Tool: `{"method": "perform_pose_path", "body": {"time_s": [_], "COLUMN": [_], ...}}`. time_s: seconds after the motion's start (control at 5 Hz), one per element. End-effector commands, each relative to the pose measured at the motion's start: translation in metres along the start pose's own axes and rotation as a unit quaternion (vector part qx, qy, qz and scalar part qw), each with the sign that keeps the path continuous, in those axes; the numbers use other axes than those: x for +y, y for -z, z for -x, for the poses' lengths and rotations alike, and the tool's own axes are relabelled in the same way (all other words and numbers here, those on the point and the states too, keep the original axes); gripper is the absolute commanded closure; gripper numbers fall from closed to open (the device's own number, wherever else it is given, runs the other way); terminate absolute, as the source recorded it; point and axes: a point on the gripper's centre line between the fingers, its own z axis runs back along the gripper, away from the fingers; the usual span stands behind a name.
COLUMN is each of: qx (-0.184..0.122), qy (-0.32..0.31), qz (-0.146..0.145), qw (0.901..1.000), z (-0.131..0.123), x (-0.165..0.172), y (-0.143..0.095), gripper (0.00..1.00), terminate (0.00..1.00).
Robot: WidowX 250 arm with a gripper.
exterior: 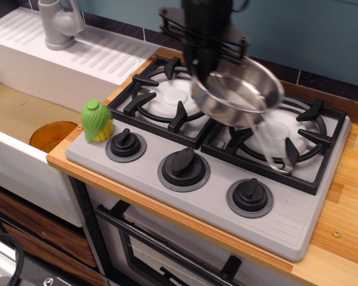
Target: Put pot or pan on stove and put corncob in pot or pan
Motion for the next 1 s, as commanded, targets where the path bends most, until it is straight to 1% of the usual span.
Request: {"method": "perform_pose_path", "body": {"time_s": [0.0,0.2,0.4,0.6,0.8], "qx": [-0.066,-0.077,-0.079,-0.083,-0.081], "qy": [0.047,0.067,0.073,0.067,0.066], "qz": [0.001,0.006,0.009,0.012,0.016], "qw": [0.9967,0.9948,0.9941,0.9942,0.9944], "z": [-0.026,-0.031,-0.035,-0.034,-0.032], "x": [0.055,0.073,0.083,0.081,0.079], "y": [-0.021,-0.016,-0.01,-0.004,-0.004], "gripper": [1.0,1.0,1.0,1.0,1.0], "terminate": [0.0,0.0,0.0,0.0,0.0]}}
